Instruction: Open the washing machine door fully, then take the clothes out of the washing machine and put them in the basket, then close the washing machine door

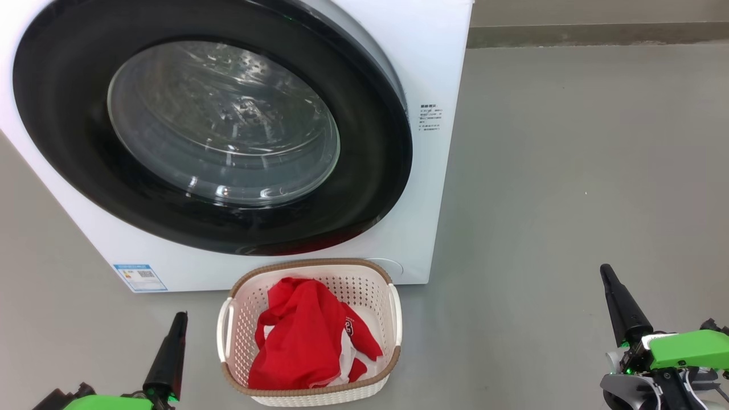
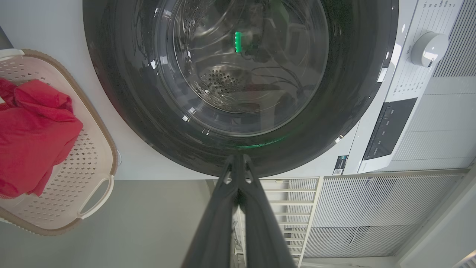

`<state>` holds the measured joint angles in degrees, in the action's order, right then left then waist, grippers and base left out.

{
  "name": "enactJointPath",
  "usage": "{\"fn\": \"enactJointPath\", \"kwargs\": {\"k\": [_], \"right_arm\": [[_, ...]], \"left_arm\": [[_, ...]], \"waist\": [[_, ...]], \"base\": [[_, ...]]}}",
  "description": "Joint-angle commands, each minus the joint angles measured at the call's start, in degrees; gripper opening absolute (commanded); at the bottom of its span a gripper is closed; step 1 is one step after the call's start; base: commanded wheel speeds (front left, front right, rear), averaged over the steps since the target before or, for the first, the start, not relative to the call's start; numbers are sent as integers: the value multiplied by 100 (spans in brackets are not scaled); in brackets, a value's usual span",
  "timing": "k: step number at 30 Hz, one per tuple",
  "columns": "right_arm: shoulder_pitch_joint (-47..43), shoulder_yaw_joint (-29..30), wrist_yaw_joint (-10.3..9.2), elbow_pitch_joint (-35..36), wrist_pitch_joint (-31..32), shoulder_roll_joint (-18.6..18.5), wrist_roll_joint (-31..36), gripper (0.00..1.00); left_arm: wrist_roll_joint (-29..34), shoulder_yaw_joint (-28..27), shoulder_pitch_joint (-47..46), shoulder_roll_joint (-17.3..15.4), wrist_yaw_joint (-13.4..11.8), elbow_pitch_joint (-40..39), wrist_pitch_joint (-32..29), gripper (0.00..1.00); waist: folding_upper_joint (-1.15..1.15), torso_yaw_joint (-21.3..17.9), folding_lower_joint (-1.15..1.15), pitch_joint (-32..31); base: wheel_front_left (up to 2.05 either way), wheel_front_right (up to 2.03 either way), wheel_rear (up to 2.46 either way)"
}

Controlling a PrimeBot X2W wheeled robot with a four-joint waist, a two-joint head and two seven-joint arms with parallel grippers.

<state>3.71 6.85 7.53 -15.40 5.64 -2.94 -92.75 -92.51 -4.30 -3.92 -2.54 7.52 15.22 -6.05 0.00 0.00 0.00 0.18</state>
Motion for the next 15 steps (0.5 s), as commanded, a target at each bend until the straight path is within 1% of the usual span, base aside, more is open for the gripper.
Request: {"fn": "enactJointPath", "kwargs": {"k": [1,15], "right_arm": [[242,-83,-4,140,44,-33,18,0],[243,-73,-4,139,53,-25,26,0]], "left_arm": [[25,-210,-226,-46,-3,-118,-35,0],[28,-214,-226,-43,-3,-118,-38,0]], "waist": [[0,0,0,0],[0,0,0,0]], "base": [[0,0,0],[0,0,0]]}}
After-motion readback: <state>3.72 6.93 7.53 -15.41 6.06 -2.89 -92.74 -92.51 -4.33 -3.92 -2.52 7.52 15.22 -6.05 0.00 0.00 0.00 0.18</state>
